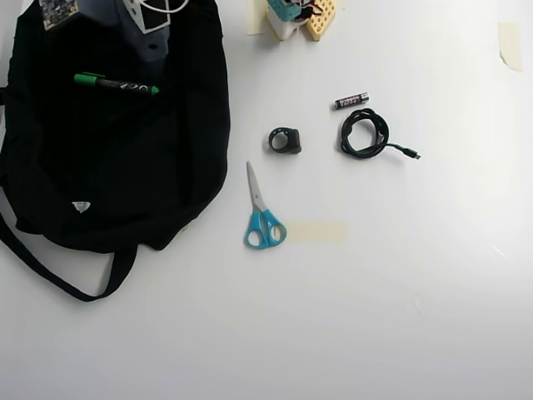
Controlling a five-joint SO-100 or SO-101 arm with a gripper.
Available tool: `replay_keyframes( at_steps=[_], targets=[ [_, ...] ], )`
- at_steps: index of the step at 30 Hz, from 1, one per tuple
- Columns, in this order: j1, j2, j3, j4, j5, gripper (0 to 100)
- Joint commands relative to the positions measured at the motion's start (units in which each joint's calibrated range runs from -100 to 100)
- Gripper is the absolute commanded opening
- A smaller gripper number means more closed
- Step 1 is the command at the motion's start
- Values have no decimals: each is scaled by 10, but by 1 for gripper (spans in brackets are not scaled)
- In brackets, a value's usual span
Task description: Put the green marker into the black bag
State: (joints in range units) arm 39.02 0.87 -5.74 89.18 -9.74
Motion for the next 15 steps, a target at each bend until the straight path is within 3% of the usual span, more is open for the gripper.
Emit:
replay_keyframes(
  at_steps=[1,4,6,9,15],
  targets=[
    [-72,-71,-24,3,-2,27],
    [-155,-73,-25,14,-1,7],
    [-203,-73,-26,14,-1,2],
    [-296,-73,-32,11,-11,2],
    [-365,-88,-26,13,-37,2]
  ],
)
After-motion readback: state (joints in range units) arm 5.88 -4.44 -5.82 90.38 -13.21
